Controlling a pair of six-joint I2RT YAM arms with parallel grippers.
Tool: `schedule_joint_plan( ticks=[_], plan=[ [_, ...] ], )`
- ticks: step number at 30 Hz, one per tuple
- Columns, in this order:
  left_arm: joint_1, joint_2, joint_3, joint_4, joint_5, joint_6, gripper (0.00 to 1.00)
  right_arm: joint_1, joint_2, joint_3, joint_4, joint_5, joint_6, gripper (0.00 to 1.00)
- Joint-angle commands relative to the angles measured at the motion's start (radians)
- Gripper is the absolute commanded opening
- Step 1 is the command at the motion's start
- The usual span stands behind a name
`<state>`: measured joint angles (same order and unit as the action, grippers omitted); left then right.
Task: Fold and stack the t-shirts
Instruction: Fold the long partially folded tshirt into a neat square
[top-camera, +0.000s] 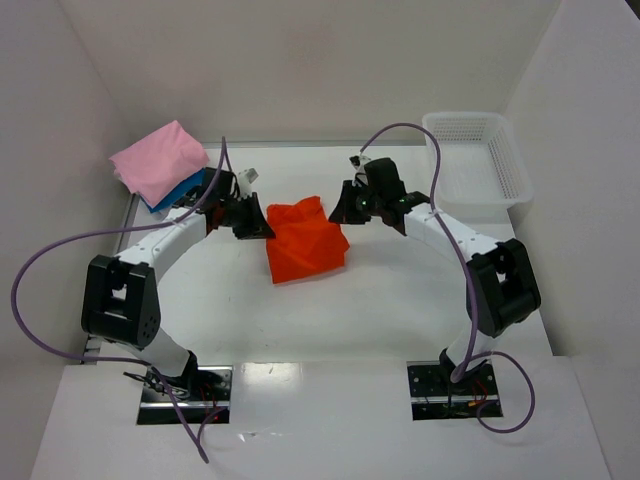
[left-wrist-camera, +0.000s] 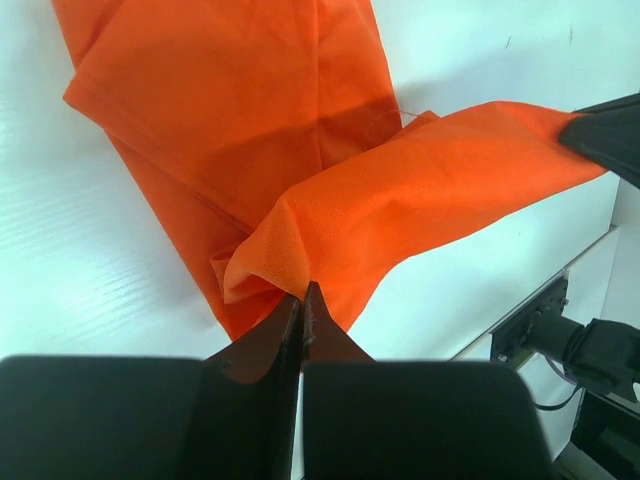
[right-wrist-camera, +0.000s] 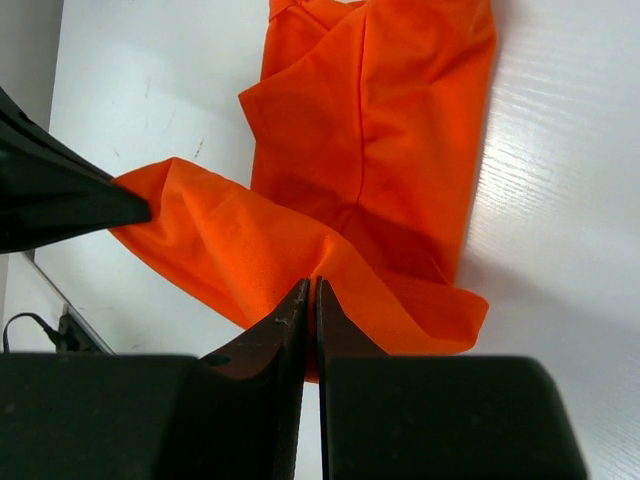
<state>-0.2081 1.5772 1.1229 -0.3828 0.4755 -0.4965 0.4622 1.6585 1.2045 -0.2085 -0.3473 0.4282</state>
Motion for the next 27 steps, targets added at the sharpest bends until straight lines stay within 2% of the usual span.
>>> schedule_joint_plan(
  ticks=[1, 14, 21, 27],
  plan=[
    [-0.001, -0.020, 0.055, -0.019, -0.020, 0.022, 0.00, 0.009, -0.031, 0.029, 0.009, 0.022, -0.003, 0.10],
    [0.042, -0.002, 0.192, -0.028, -0.032, 0.041, 0.00, 0.009, 0.087, 0.230, 0.018, 0.019, -0.045, 0.10],
    [0.082, 0.069, 0.239, -0.028, -0.032, 0.050, 0.00, 0.009, 0.193, 0.352, 0.018, 0.019, -0.063, 0.13],
    [0.092, 0.205, 0.331, 0.009, -0.032, 0.059, 0.00, 0.009, 0.288, 0.424, 0.018, 0.037, -0.063, 0.13]
  ],
)
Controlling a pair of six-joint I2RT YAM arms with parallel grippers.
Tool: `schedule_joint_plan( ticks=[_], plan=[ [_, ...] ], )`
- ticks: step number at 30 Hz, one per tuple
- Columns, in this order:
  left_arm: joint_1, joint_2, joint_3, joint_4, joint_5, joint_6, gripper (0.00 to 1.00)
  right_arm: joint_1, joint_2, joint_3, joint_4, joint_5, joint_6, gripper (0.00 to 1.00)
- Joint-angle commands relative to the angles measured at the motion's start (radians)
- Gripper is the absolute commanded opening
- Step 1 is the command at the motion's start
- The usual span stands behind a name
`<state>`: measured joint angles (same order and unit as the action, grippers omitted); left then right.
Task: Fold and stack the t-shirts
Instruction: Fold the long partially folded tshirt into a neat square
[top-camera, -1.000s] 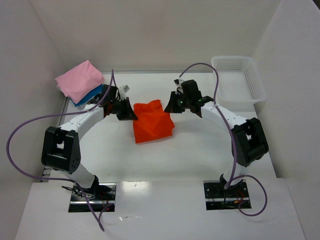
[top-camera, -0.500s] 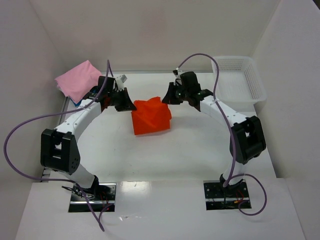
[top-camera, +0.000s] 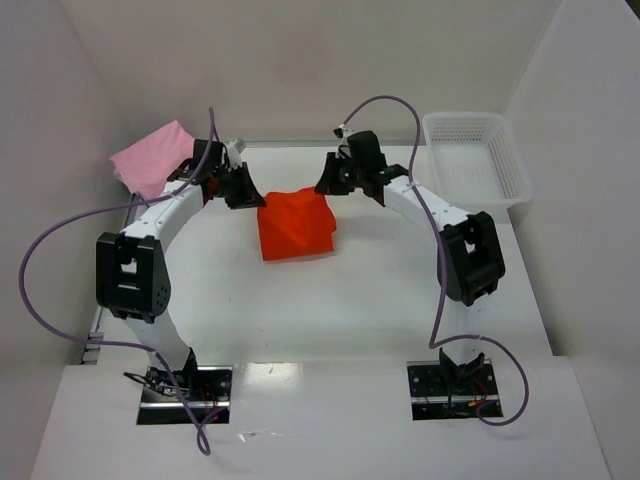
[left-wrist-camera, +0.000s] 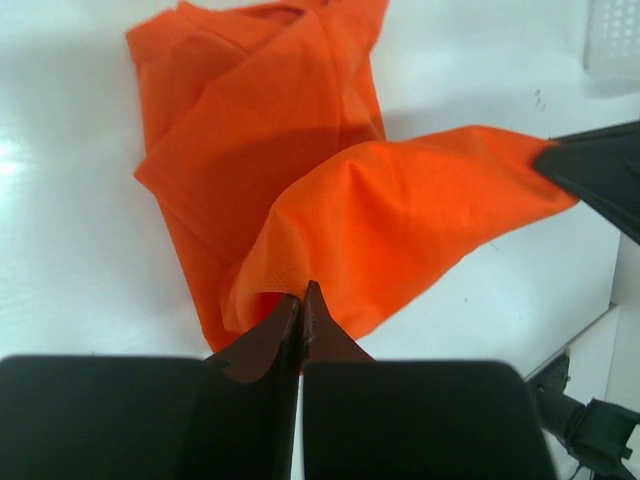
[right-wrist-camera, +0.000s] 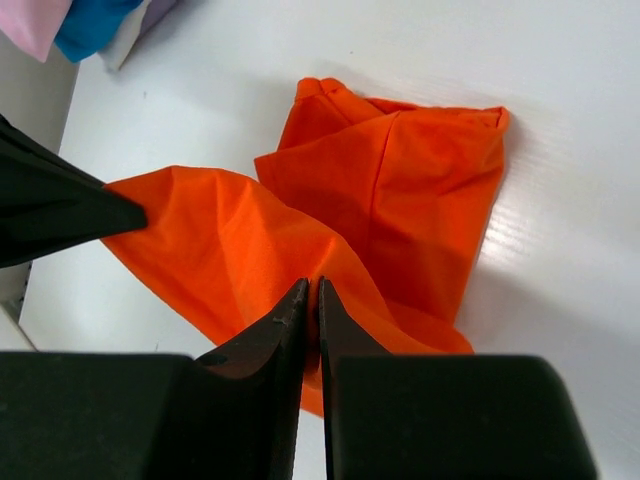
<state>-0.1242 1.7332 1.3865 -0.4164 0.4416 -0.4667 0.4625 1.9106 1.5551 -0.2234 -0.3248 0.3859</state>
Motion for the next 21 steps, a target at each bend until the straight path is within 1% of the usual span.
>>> schedule_joint_plan(
  ticks=[1, 6, 10, 12, 17, 21],
  plan=[
    [0.008, 0.064, 0.086, 0.042, 0.002, 0.020, 0.00, 0.008, 0.048, 0.085, 0.042, 0.015, -0.021, 0.13],
    [0.027, 0.164, 0.205, 0.054, 0.002, 0.020, 0.00, -0.010, 0.126, 0.169, 0.042, 0.026, -0.021, 0.13],
    [0.028, 0.232, 0.264, 0.054, -0.007, 0.020, 0.00, -0.019, 0.159, 0.198, 0.061, 0.036, -0.021, 0.13],
    [0.037, 0.259, 0.264, 0.054, -0.018, 0.020, 0.00, -0.028, 0.195, 0.210, 0.061, 0.036, -0.021, 0.16],
    [0.046, 0.316, 0.273, 0.094, -0.018, 0.011, 0.05, -0.028, 0.229, 0.221, 0.071, 0.059, -0.021, 0.16],
    [0.046, 0.368, 0.327, 0.122, -0.018, 0.002, 0.05, -0.038, 0.238, 0.212, 0.081, 0.102, -0.021, 0.16]
  ],
)
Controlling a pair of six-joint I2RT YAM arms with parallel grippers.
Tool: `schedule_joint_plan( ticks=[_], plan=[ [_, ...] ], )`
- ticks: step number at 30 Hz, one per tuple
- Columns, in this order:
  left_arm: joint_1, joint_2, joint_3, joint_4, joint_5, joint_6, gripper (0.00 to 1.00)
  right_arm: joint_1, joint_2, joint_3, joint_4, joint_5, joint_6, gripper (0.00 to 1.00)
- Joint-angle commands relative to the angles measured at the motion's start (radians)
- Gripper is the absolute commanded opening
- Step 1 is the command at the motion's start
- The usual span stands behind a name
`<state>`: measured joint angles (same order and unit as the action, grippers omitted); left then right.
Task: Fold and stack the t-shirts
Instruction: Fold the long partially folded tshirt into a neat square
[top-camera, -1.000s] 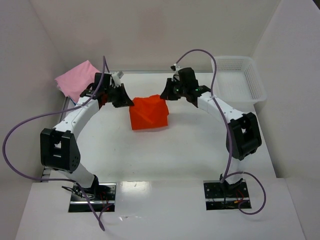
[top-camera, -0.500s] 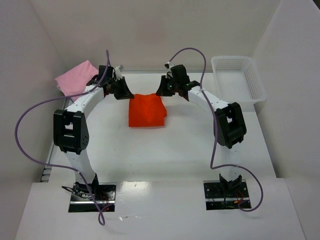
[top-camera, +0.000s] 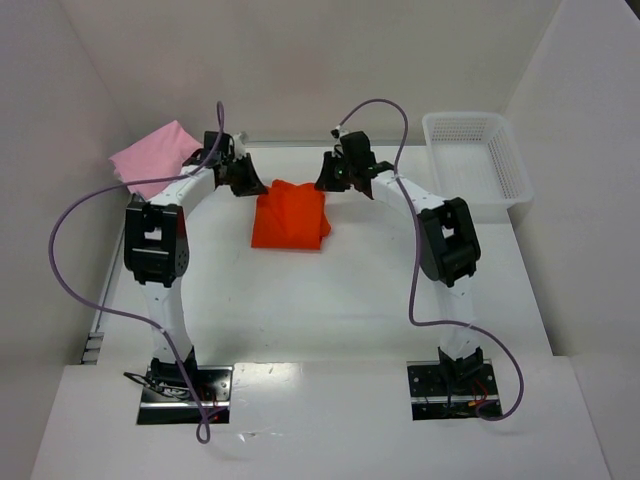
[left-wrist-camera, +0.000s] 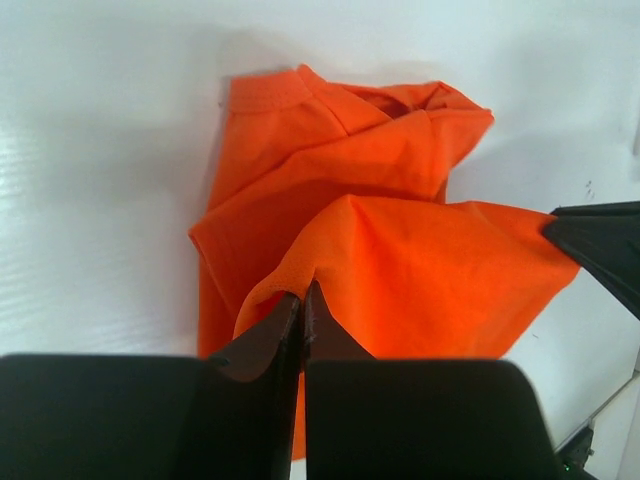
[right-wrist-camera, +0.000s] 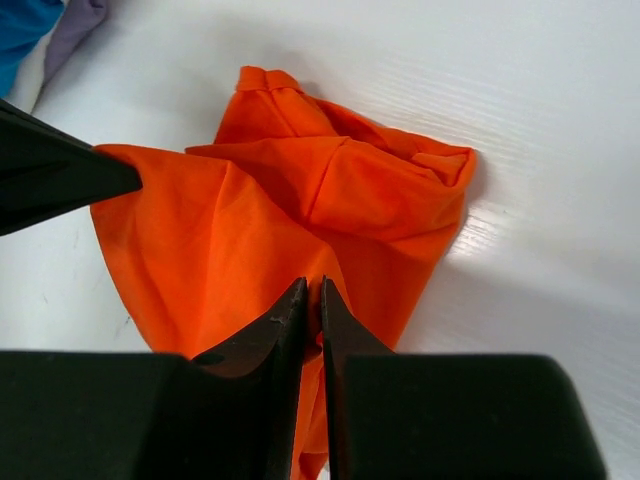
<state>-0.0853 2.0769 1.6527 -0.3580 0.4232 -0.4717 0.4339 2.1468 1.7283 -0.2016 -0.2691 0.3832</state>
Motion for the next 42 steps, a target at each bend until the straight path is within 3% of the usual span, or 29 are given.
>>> schedule_joint_plan(
  ticks=[1, 5, 26, 34, 42],
  plan=[
    [0.007, 0.025, 0.074, 0.063, 0.000, 0.007, 0.04, -0.020, 0.002, 0.030, 0.059, 0.047, -0.007, 0.16],
    [0.007, 0.058, 0.139, 0.063, 0.000, 0.007, 0.00, -0.038, 0.002, 0.030, 0.068, 0.047, -0.007, 0.14],
    [0.016, 0.083, 0.332, 0.073, 0.046, -0.002, 0.00, -0.058, -0.062, 0.136, 0.068, 0.056, -0.027, 0.08],
    [0.007, 0.251, 0.567, 0.021, 0.060, -0.024, 0.00, -0.110, -0.030, 0.145, 0.087, 0.065, -0.017, 0.08],
    [-0.002, 0.541, 0.996, -0.071, 0.011, -0.091, 0.02, -0.150, 0.064, 0.211, 0.117, 0.074, 0.005, 0.08]
  ],
)
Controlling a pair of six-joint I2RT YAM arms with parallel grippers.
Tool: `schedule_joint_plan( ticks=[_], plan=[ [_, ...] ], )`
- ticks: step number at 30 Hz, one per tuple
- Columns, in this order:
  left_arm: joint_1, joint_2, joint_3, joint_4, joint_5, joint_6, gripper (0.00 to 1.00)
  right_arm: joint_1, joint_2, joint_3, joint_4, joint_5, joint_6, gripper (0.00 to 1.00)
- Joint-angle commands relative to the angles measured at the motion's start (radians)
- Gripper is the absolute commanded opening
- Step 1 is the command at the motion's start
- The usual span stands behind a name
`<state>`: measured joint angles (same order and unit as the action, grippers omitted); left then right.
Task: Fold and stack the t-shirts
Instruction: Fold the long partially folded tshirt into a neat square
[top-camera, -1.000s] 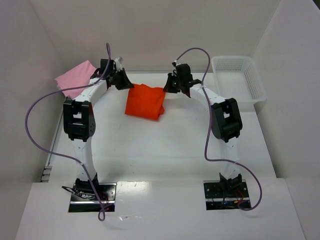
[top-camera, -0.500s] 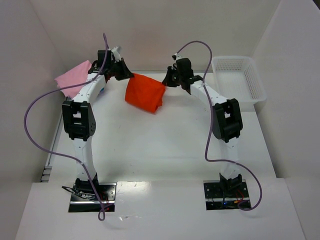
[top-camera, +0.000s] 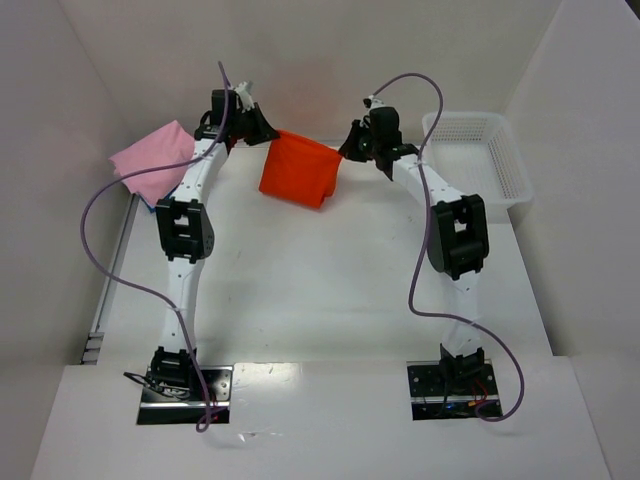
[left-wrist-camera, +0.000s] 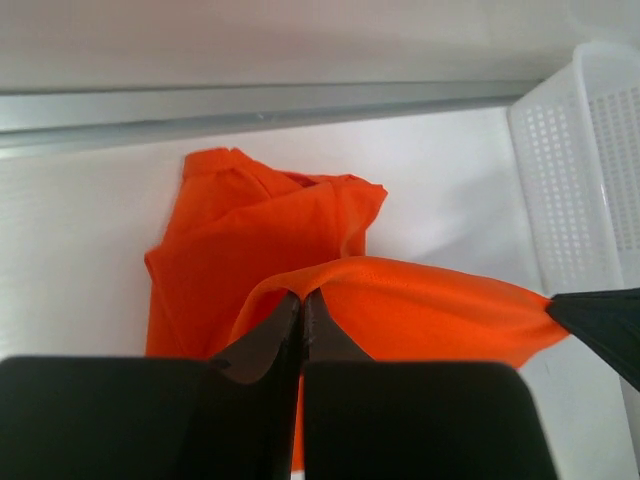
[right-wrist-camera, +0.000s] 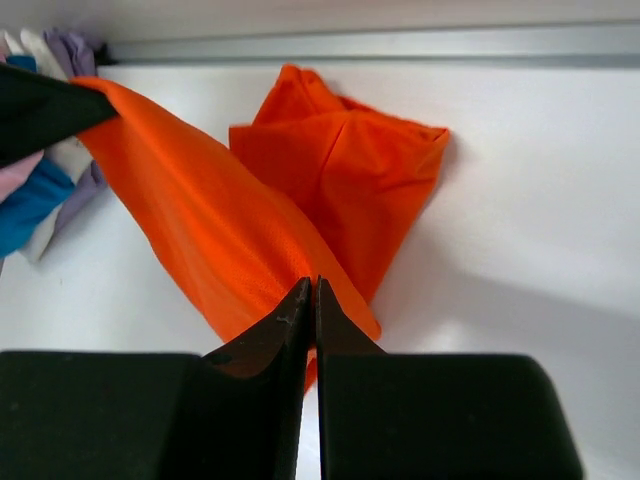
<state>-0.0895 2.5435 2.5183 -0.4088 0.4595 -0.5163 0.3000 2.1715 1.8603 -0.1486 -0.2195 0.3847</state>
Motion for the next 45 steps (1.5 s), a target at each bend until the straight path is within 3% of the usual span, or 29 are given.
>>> schedule_joint_plan(
  ticks=[1, 8, 14, 23, 25, 26, 27, 28, 29, 30, 33, 42, 45],
  plan=[
    [0.002, 0.095, 0.169, -0.021, -0.038, -0.057, 0.02, -0.025, 0.054, 0.097, 0.064, 0.025, 0.003, 0.08],
    [0.002, 0.159, 0.234, -0.012, -0.082, -0.071, 0.02, -0.045, 0.185, 0.285, 0.037, -0.007, -0.015, 0.11],
    [-0.007, 0.210, 0.270, -0.021, -0.143, -0.071, 0.00, -0.045, 0.264, 0.335, 0.046, -0.007, -0.015, 0.13],
    [0.014, 0.285, 0.350, 0.076, -0.166, -0.102, 0.03, -0.045, 0.399, 0.514, 0.044, 0.003, -0.015, 0.15],
    [0.023, 0.297, 0.350, 0.076, -0.166, -0.102, 0.13, -0.045, 0.410, 0.527, 0.034, 0.003, -0.035, 0.21],
    [0.023, 0.308, 0.350, 0.076, -0.166, -0.102, 0.24, -0.045, 0.419, 0.527, 0.034, 0.003, -0.035, 0.30],
    [0.023, 0.308, 0.350, 0.065, -0.166, -0.102, 0.29, -0.045, 0.419, 0.527, 0.034, 0.003, -0.035, 0.37],
    [0.023, 0.319, 0.350, 0.065, -0.166, -0.102, 0.37, -0.045, 0.419, 0.527, 0.034, 0.003, -0.035, 0.47],
    [0.023, 0.319, 0.350, 0.056, -0.166, -0.102, 0.53, -0.045, 0.419, 0.527, 0.024, 0.015, -0.035, 0.72],
    [0.023, 0.319, 0.350, 0.056, -0.154, -0.091, 0.78, -0.045, 0.428, 0.527, 0.014, 0.025, -0.035, 0.79],
    [0.033, 0.319, 0.359, 0.056, -0.154, -0.080, 0.97, -0.045, 0.429, 0.527, 0.000, 0.025, -0.047, 0.89],
    [0.013, 0.209, 0.376, -0.048, -0.064, 0.120, 1.00, -0.036, 0.320, 0.462, -0.054, -0.026, -0.076, 0.91],
    [-0.021, 0.163, 0.318, -0.143, -0.064, 0.208, 1.00, -0.013, 0.272, 0.392, -0.054, -0.050, -0.086, 0.82]
  ],
)
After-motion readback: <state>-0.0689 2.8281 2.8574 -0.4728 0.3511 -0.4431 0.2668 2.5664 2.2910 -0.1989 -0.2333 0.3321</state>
